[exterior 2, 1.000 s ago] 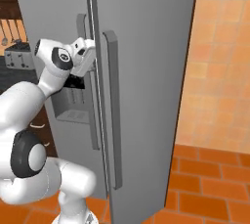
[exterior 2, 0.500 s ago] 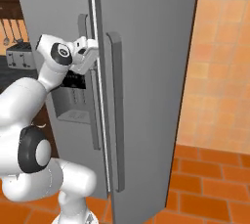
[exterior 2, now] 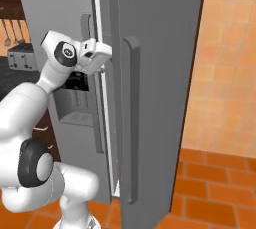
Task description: Take the strawberry from the fridge and place it on top of the pancake, located on the dining counter.
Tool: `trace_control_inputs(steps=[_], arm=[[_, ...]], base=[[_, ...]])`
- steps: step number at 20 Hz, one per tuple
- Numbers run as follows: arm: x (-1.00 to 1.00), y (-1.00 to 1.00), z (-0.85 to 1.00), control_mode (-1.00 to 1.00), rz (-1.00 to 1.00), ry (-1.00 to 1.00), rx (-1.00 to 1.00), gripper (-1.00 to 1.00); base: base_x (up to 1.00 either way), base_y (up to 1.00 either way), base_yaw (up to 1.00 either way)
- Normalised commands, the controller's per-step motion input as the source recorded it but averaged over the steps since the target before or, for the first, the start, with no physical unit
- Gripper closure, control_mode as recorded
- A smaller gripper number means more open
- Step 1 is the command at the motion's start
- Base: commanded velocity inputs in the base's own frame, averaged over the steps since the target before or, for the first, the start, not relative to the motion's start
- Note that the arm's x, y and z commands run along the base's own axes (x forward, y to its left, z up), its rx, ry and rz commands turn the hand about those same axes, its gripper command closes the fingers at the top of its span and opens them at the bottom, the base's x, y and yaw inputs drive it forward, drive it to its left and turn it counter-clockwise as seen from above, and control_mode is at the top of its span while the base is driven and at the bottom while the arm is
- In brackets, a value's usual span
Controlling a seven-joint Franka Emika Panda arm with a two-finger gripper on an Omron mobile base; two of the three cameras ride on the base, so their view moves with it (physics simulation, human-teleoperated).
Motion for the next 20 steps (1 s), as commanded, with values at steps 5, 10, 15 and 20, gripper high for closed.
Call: trace_control_inputs(steps=[5,10,15,20], arm=[[-0.15,-1.00,0.01,-1.00,-0.03,-0.18,0.14,-1.00],[-0.04,-1.00,0.03,-1.00,0.00,-0.18,0.14,-1.00],[0.00,-1.00,0.00,-1.00,0.00,-0.08,0.14,-1.00],[0.00,-1.00,0.00,-1.00,0.02,-0.04,0.11,-1.00]], base=[[0.00,0.00,0.00],[0.00,0.00,0.00],[0.00,0.00,0.00],[0.00,0.00,0.00]])
